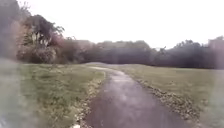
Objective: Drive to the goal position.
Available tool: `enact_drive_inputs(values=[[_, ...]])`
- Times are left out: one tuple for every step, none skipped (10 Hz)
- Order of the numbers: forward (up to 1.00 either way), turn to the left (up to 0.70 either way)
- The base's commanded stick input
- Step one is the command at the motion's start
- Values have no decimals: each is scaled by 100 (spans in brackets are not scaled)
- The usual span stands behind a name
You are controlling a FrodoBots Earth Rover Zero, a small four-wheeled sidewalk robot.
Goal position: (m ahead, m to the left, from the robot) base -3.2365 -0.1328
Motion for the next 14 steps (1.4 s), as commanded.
enact_drive_inputs(values=[[85, 0], [85, 0], [85, 0], [85, 0], [85, 0], [85, 0], [85, 0], [85, -1], [85, -6], [85, -27], [85, -30], [85, 0], [85, 0], [85, 0]])
